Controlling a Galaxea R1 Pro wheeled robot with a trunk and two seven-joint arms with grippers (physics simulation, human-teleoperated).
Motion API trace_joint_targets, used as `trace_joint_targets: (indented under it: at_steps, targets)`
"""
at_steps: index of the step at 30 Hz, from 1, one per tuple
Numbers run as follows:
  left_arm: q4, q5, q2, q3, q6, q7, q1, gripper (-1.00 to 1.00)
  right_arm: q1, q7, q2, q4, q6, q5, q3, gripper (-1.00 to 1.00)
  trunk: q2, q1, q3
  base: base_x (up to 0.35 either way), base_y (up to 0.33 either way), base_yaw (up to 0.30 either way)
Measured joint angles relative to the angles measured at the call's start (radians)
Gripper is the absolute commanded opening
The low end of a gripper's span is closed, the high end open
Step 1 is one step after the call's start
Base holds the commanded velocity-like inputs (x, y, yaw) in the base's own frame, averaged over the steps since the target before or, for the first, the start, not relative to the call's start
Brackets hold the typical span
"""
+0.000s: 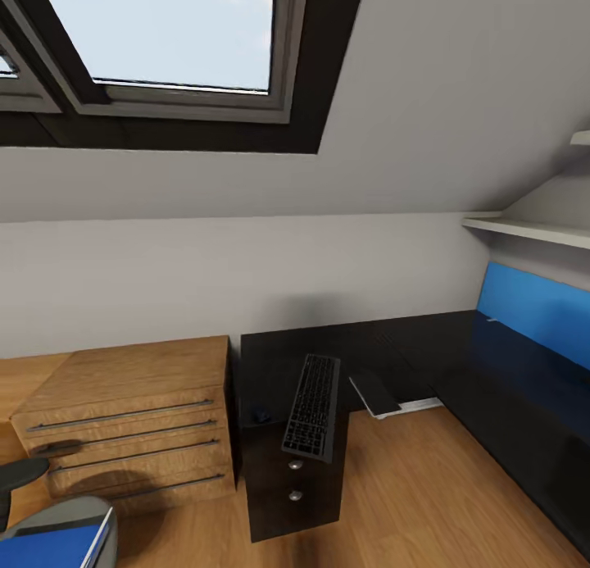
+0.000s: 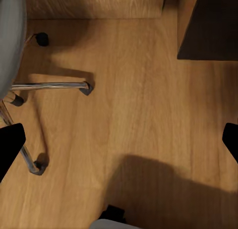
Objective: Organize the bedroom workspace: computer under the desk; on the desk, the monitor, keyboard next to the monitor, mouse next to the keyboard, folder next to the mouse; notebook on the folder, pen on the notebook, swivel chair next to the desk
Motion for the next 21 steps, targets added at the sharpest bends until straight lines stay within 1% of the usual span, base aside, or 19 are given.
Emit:
trace_joint_targets:
  at_steps: [1, 7, 11, 12, 21]
  targets:
    - [-0.001, 0.000, 0.000, -0.006, 0.000, 0.000, 0.000, 1.00, 0.000, 0.000, 0.000, 0.000, 0.000, 0.000, 0.000, 1.00, 0.000, 0.000, 0.000, 0.009, 0.022, 0.000]
    - [-0.017, 0.002, -0.002, -0.014, -0.001, 0.001, 0.000, 1.00, 0.000, 0.000, -0.001, 0.000, -0.004, -0.001, -0.001, 1.00, 0.000, 0.000, 0.000, 0.003, 0.008, 0.000]
    - [-0.026, 0.002, -0.008, -0.016, -0.001, 0.002, 0.000, 1.00, 0.000, 0.000, 0.000, 0.000, -0.005, -0.001, -0.001, 1.00, -0.028, 0.015, -0.012, 0.001, 0.001, 0.000]
    - [-0.024, 0.000, -0.019, -0.017, 0.000, 0.002, 0.000, 1.00, 0.000, 0.000, 0.000, 0.000, -0.006, -0.001, -0.001, 1.00, -0.035, 0.019, -0.016, 0.000, 0.000, 0.000]
    - [-0.022, 0.001, -0.024, -0.017, 0.000, 0.003, 0.000, 1.00, 0.000, 0.000, 0.000, 0.001, -0.005, -0.002, -0.002, 1.00, -0.098, 0.054, -0.044, 0.000, 0.000, 0.000]
